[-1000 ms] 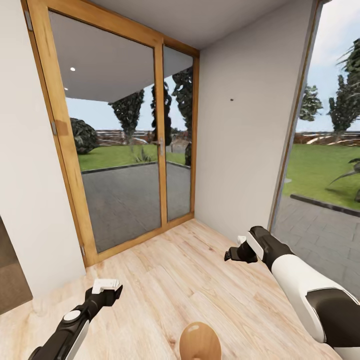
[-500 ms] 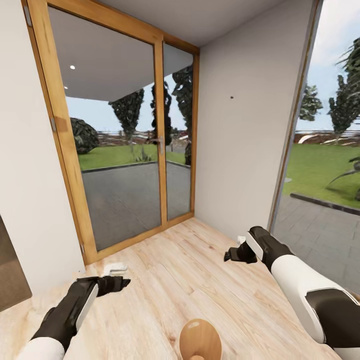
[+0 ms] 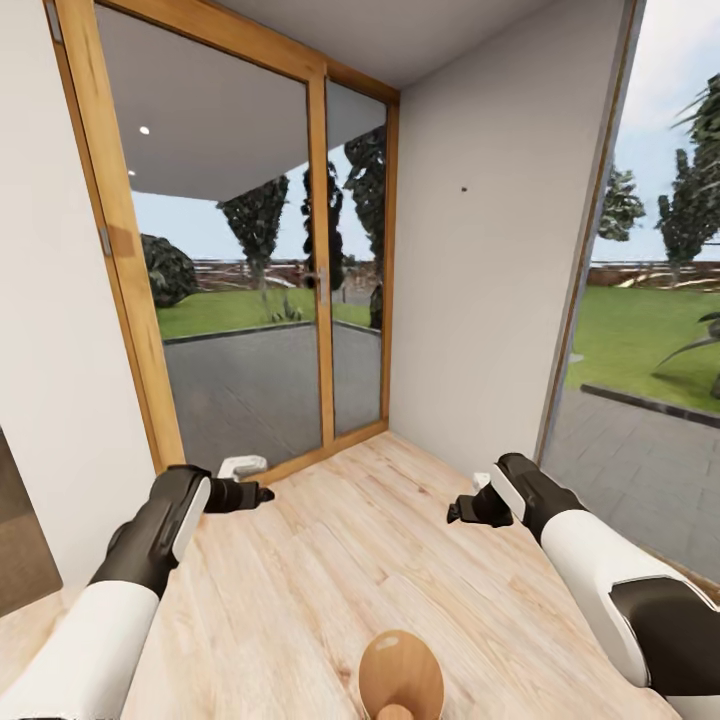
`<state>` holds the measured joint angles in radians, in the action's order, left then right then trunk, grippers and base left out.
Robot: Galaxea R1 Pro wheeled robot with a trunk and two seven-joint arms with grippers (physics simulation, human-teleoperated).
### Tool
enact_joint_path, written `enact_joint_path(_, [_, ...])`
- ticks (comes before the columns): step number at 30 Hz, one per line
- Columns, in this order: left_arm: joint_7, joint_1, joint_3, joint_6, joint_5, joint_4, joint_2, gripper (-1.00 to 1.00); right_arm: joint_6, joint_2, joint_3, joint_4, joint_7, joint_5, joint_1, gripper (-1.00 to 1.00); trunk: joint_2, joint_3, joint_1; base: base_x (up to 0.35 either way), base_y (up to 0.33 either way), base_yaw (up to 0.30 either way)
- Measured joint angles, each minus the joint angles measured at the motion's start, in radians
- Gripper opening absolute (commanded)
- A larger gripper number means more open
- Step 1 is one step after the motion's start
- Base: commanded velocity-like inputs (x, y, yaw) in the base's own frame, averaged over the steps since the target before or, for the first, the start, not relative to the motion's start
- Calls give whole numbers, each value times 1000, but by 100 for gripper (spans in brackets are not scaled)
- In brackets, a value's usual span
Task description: Put the three can of soda from the living room inside the tash can in the kitchen.
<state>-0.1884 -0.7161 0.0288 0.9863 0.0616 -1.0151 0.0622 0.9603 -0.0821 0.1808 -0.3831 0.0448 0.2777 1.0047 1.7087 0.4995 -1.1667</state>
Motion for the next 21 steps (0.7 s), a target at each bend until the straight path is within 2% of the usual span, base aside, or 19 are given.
enact_joint_path(6, [-3, 1, -1, -59, 1, 40, 2, 100, 0, 3, 1, 0, -2, 0, 0, 100, 42, 19, -23, 0, 0, 0])
enact_joint_path(7, [-5, 1, 0, -90, 1, 65, 2, 100, 0, 4, 1, 0, -5, 0, 0, 100, 49, 22, -27, 0, 0, 0])
enact_joint_path(16, [-7, 0, -1, -107, 1, 142, 0, 100, 0, 5, 1, 1, -6, 1, 0, 100, 112, 50, -61, 0, 0, 0])
enact_joint_path(17, [-8, 0, 0, -108, 1, 170, 2, 100, 0, 5, 0, 1, -6, 1, 0, 100, 119, 53, -65, 0, 0, 0])
enact_joint_path(21, [-9, 0, 0, -108, 2, 184, 3, 100, 0, 4, -1, 1, -5, 1, 0, 100, 147, 66, -81, 0, 0, 0])
